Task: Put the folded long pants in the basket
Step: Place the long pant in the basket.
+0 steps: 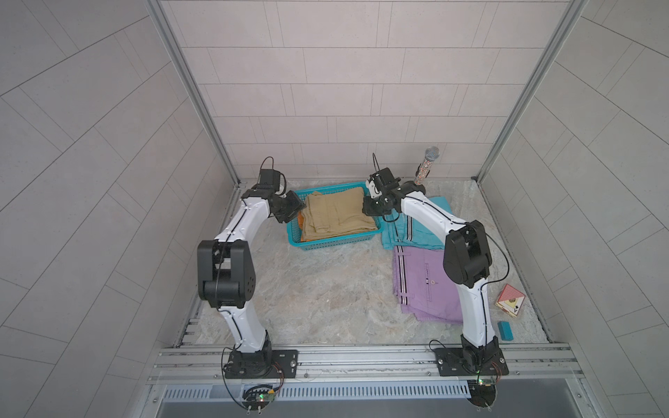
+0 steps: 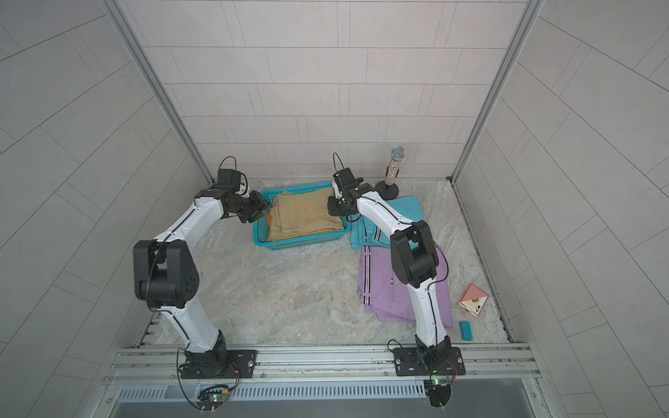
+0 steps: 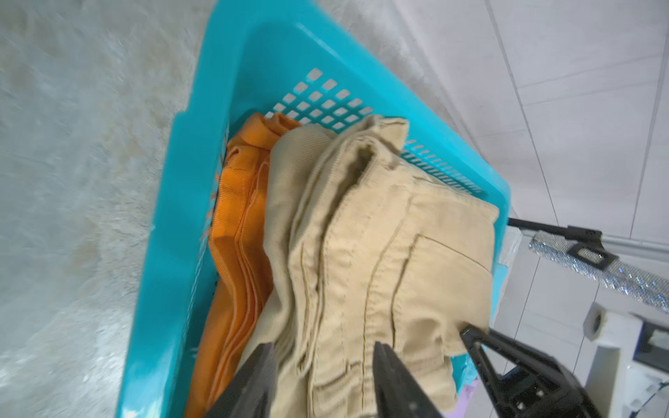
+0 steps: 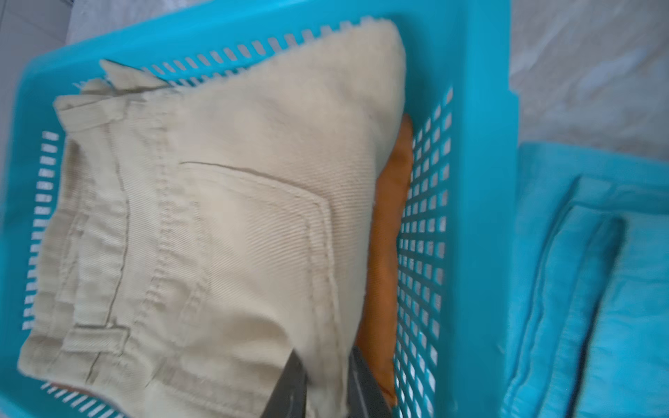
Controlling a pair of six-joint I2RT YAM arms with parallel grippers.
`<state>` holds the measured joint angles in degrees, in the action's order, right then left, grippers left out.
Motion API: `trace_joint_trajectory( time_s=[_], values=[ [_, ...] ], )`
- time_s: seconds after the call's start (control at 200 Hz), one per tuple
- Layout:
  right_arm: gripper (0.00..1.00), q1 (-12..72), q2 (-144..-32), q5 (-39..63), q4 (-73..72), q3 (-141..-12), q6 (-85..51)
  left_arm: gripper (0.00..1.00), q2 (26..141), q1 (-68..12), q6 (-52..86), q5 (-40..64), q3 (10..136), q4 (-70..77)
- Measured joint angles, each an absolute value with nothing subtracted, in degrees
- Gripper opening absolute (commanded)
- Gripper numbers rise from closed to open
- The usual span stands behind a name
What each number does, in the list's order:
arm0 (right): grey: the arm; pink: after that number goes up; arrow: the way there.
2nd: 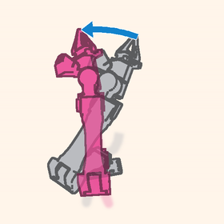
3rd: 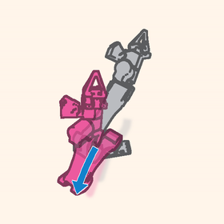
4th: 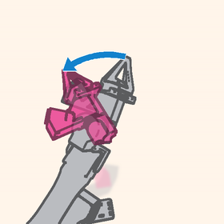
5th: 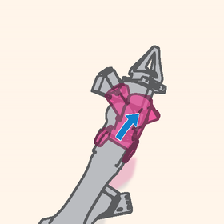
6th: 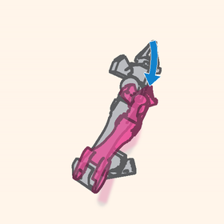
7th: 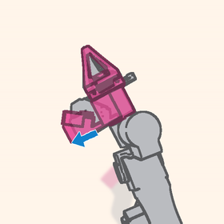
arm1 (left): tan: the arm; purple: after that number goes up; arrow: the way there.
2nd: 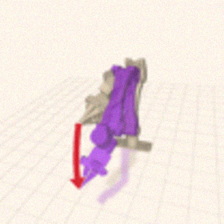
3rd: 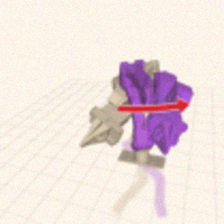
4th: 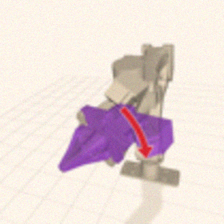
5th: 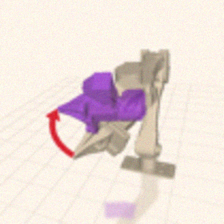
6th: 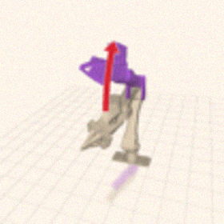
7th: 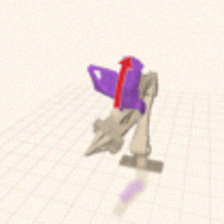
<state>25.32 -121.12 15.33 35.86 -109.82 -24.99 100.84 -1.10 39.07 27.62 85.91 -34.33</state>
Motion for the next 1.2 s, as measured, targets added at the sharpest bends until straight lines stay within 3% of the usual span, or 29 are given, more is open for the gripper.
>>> trace_joint_trajectory(
  time_s=[0.04,0.085,0.275,0.425,0.655,1.026,1.201],
  values=[
    [0.27,25.8,-119.5,15.0,36.4,-110.2,-24.6,0.09,98.0,-1.1,39.2,27.3,85.9,-35.0],
    [0.28,26.4,-117.3,14.6,36.7,-110.3,-24.2,0.0,95.3,-1.3,38.8,27.2,85.7,-35.2],
    [0.28,29.5,-110.0,14.8,35.4,-106.5,-24.4,0.0,90.4,-5.6,39.3,28.7,82.5,-32.9],
    [0.27,30.7,-110.5,15.5,33.7,-100.1,-25.5,0.0,97.1,-8.3,40.1,31.4,80.4,-29.4],
    [0.26,30.3,-119.8,15.4,32.2,-98.2,-25.7,0.0,109.2,-8.1,40.0,33.6,78.3,-27.6],
    [0.3,30.2,-119.7,15.8,34.2,-99.7,-25.7,0.0,108.3,-7.5,38.9,32.6,77.7,-27.9],
    [0.32,30.3,-115.9,14.2,34.3,-102.0,-25.9,0.0,105.3,-7.5,38.9,30.4,86.5,-33.6]
  ],
)
